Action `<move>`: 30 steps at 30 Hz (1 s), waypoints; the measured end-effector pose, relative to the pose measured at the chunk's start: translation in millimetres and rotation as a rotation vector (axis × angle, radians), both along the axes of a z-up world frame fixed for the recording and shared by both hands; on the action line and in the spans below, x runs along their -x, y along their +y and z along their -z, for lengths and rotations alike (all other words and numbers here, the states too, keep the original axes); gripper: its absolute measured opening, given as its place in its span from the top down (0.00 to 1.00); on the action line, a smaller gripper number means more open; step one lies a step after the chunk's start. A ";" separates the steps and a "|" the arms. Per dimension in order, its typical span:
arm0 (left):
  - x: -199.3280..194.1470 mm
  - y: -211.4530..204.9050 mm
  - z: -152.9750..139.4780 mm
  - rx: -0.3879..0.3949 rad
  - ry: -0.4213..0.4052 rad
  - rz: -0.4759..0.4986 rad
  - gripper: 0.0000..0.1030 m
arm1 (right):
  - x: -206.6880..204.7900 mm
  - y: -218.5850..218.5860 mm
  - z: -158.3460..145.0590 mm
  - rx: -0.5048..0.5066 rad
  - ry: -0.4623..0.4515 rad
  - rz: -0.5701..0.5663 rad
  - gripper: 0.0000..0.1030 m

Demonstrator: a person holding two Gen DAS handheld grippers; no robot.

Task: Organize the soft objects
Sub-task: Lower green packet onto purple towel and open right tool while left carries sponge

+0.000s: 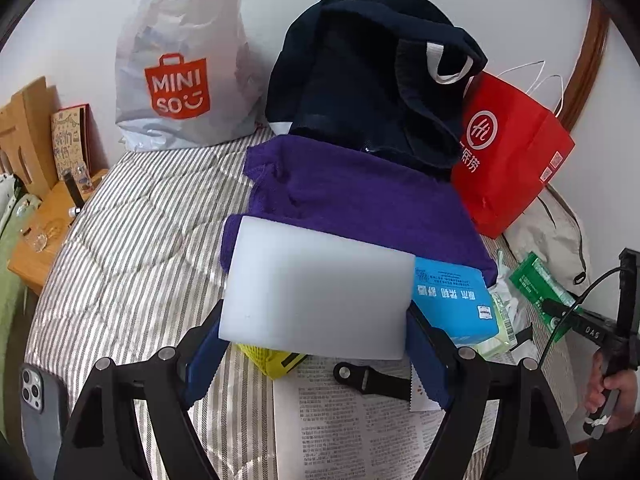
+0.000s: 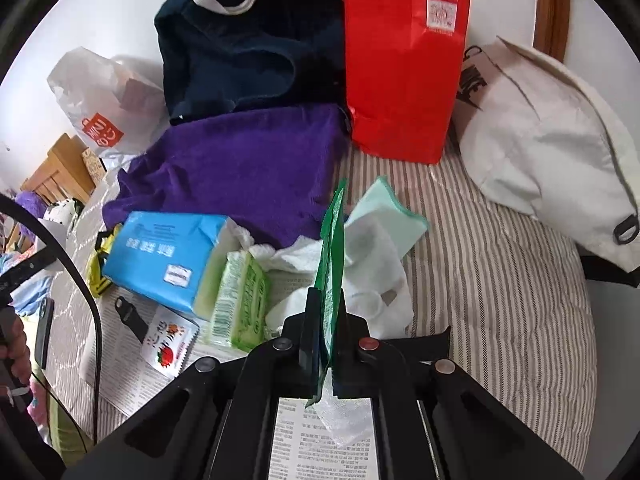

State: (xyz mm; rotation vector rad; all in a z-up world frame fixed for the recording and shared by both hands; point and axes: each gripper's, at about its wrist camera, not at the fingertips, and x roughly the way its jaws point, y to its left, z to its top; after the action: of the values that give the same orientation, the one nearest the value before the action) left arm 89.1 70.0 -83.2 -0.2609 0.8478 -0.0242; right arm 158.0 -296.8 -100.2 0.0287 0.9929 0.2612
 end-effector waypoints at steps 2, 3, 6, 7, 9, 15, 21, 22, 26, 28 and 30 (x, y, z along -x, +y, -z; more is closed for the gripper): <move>-4.3 -0.4 -2.7 -0.010 -0.001 0.001 0.21 | -1.5 1.2 -6.9 -0.012 -0.010 -0.003 0.96; -6.3 -0.3 -3.5 -0.014 0.001 0.001 0.21 | -2.8 2.5 -10.1 -0.016 -0.018 -0.006 0.96; -13.2 1.8 -7.8 -0.009 -0.005 0.005 0.21 | -9.2 8.9 -16.5 -0.022 -0.030 -0.012 0.96; -15.7 2.5 -9.1 -0.005 -0.006 0.006 0.21 | -12.2 11.1 -17.7 -0.027 -0.031 -0.014 0.96; -22.3 3.7 -12.7 -0.005 -0.007 0.010 0.21 | -18.0 15.7 -21.2 -0.035 -0.039 -0.015 0.96; -45.4 5.4 -17.9 -0.022 -0.005 0.015 0.21 | -37.7 33.0 -29.2 -0.048 -0.065 -0.043 0.96; -77.4 5.5 -13.0 -0.024 0.011 0.030 0.21 | -65.8 52.6 -27.8 -0.042 -0.073 -0.066 0.96; -83.9 5.3 -11.6 -0.021 0.015 0.034 0.21 | -71.6 56.4 -27.0 -0.041 -0.072 -0.072 0.96; -103.9 5.3 -7.7 -0.024 0.025 0.044 0.21 | -97.2 68.3 -23.0 -0.042 -0.072 -0.083 0.96; -112.1 5.5 -6.1 -0.024 0.027 0.046 0.21 | -109.6 74.1 -19.8 -0.034 -0.074 -0.082 0.96; -119.2 6.1 -4.6 -0.024 0.030 0.048 0.21 | -122.1 79.4 -15.8 -0.026 -0.072 -0.081 0.96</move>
State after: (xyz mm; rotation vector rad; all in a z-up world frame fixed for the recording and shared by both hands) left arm 208.2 76.2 -78.6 -0.2185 0.8837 -0.0553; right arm 280.1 -217.4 -84.5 0.0027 0.9204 0.3475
